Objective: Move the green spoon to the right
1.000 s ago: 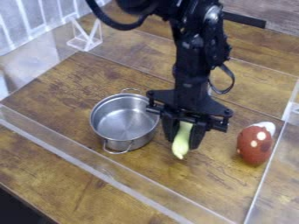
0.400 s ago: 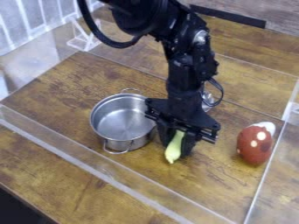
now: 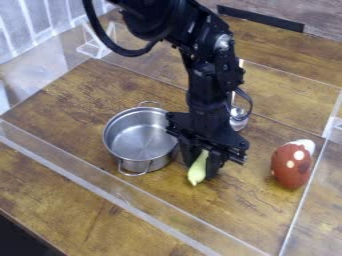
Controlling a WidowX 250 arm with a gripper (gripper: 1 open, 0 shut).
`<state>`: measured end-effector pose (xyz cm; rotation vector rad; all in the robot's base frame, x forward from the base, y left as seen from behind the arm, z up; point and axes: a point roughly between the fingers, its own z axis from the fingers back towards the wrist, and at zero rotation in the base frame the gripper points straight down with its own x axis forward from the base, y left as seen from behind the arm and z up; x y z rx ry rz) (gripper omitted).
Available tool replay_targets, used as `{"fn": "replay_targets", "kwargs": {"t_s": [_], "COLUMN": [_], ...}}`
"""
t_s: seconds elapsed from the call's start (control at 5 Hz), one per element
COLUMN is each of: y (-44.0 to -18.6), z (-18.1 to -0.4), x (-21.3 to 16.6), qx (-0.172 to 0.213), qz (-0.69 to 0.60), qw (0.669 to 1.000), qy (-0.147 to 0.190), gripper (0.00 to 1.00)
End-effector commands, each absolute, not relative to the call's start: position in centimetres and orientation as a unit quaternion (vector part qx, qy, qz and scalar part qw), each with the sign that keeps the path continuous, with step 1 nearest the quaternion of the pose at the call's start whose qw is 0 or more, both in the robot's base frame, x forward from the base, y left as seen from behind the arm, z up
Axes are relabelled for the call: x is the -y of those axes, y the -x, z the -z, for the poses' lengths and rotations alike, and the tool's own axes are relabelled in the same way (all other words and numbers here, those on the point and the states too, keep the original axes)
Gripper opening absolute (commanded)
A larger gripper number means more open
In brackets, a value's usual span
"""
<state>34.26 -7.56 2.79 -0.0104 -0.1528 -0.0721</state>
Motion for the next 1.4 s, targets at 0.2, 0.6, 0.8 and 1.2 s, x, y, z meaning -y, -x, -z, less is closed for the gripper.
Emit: {"fn": "replay_targets", "kwargs": {"t_s": [0.2, 0.6, 0.8, 1.2], "y": [-34.4, -35.4, -36.2, -37.3], "z": [-4.4, -6.6, -7.6, -6.5], "x": [8.0, 7.6, 7.2, 8.0], "qx": [0.09, 0.094, 0.103, 0.111], "qz": [0.074, 0.082, 0.083, 0.116], "qw": [0.993, 0.992, 0.991, 0.986], "qy": [0.008, 0.016, 0.023, 0.044], "gripper": [0.0, 0.0, 0.0, 1.0]}}
